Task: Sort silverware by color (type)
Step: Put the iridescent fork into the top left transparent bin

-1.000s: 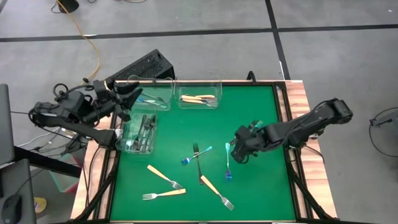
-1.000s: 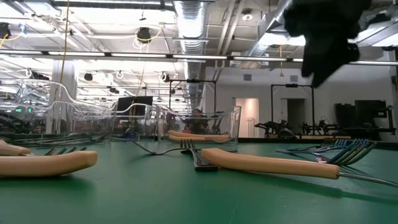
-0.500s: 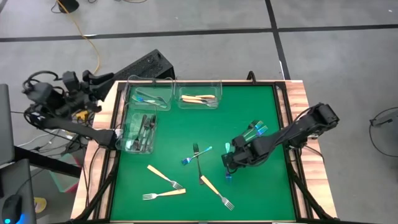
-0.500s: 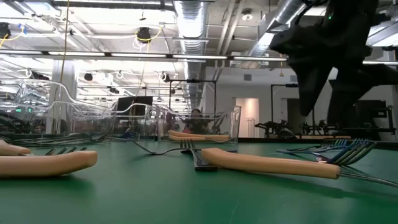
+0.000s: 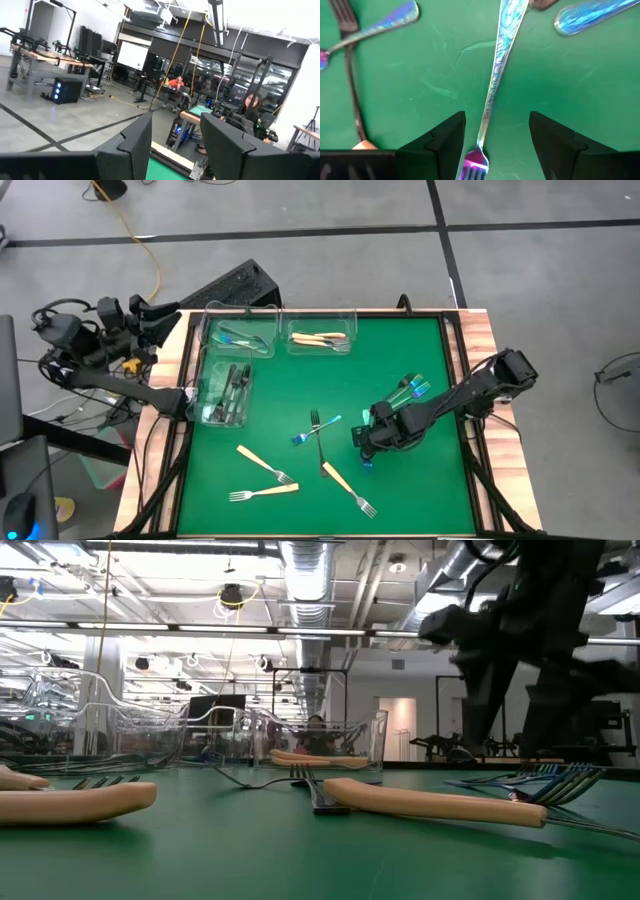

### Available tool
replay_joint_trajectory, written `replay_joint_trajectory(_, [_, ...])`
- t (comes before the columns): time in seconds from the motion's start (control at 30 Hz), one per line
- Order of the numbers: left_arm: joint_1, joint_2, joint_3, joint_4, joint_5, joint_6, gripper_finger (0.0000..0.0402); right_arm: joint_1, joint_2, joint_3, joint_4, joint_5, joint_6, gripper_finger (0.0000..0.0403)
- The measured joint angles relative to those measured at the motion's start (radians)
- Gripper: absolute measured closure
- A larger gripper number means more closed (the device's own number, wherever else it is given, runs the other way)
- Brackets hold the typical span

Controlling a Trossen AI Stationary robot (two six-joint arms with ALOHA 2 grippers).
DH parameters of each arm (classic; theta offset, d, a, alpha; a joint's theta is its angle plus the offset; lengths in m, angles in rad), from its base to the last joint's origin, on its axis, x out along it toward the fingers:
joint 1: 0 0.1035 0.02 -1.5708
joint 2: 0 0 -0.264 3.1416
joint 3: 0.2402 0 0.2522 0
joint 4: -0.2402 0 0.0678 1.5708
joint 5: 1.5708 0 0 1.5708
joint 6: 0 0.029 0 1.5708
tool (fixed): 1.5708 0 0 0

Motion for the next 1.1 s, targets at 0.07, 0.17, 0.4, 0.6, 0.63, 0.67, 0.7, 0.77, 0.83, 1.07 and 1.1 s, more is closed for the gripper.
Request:
replay_joint_trajectory(0.07, [0.000,0.000,0.000,-0.006,-0.001,0.000,0.0249,0.000,0.030,0.001,0.021,-0.001,0.000,0.0164])
replay_joint_trajectory(0.17, [0.000,0.000,0.000,-0.014,-0.004,0.004,0.0249,0.000,0.068,0.019,0.022,-0.001,-0.002,0.0164])
replay_joint_trajectory(0.4, [0.000,0.000,-0.001,-0.019,-0.007,0.009,0.0249,-0.017,0.167,0.086,0.019,-0.030,-0.057,0.0164])
replay_joint_trajectory(0.6, [0.000,0.000,-0.001,-0.022,-0.012,0.009,0.0249,-0.022,0.236,0.155,-0.049,-0.063,-0.068,0.0164])
replay_joint_trajectory(0.63, [0.000,0.000,-0.001,-0.022,-0.012,0.009,0.0249,-0.022,0.248,0.170,-0.069,-0.066,-0.068,0.0164])
replay_joint_trajectory(0.67, [0.000,0.000,-0.001,-0.022,-0.012,0.009,0.0249,-0.021,0.251,0.181,-0.086,-0.066,-0.067,0.0164])
replay_joint_trajectory(0.7, [0.000,0.000,-0.001,-0.022,-0.013,0.009,0.0249,-0.020,0.253,0.187,-0.107,-0.067,-0.068,0.0167])
replay_joint_trajectory(0.77, [0.000,0.000,-0.001,-0.022,-0.015,0.009,0.0249,-0.020,0.255,0.196,-0.122,-0.071,-0.066,0.0178])
replay_joint_trajectory(0.83, [0.000,0.000,-0.001,-0.022,-0.014,0.009,0.0249,-0.020,0.255,0.196,-0.124,-0.075,-0.064,0.0199])
replay_joint_trajectory(1.07, [0.000,0.000,-0.001,-0.022,-0.010,0.008,0.0249,-0.028,0.255,0.195,-0.139,-0.106,-0.063,0.0313])
replay_joint_trajectory(1.1, [0.000,0.000,-0.001,-0.022,-0.010,0.008,0.0249,-0.028,0.254,0.195,-0.139,-0.106,-0.063,0.0329])
